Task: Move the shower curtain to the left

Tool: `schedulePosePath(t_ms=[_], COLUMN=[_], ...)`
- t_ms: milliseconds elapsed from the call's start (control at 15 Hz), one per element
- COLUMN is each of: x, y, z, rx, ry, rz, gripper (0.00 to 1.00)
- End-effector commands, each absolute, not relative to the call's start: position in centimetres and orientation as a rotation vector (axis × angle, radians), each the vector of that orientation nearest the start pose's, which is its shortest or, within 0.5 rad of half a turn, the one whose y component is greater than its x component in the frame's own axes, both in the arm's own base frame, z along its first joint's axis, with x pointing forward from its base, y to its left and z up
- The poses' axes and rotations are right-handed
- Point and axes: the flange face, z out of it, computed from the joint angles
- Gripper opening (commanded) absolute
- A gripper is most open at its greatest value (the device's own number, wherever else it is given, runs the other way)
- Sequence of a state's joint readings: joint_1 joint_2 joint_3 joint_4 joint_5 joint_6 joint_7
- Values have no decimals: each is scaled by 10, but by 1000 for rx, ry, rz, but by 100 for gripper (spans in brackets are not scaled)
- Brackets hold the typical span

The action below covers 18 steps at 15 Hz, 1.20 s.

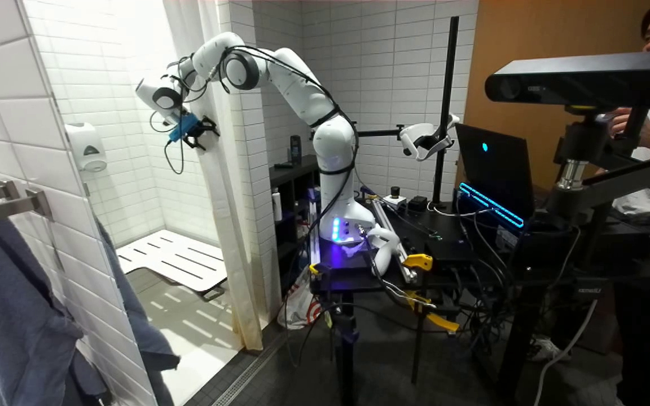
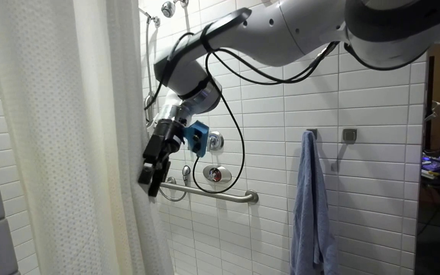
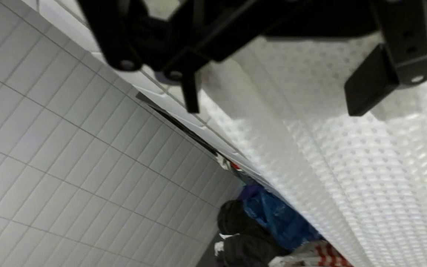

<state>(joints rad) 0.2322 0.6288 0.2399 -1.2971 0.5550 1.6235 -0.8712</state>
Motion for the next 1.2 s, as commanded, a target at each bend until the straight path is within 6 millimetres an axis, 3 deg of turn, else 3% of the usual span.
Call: schedulePosePath(t_ms=[0,333,733,867,1133], x=[632,651,660,657,648], y=[302,244,173,164,179], z=[415,444,479,486,501], rx=[-2185,-2487,-2816,-2804,-2558], ry=[-1407,-1408,-1266,-1211,-1146], rz=[145,181,172,171,87], gripper=[100,100,100,100,100])
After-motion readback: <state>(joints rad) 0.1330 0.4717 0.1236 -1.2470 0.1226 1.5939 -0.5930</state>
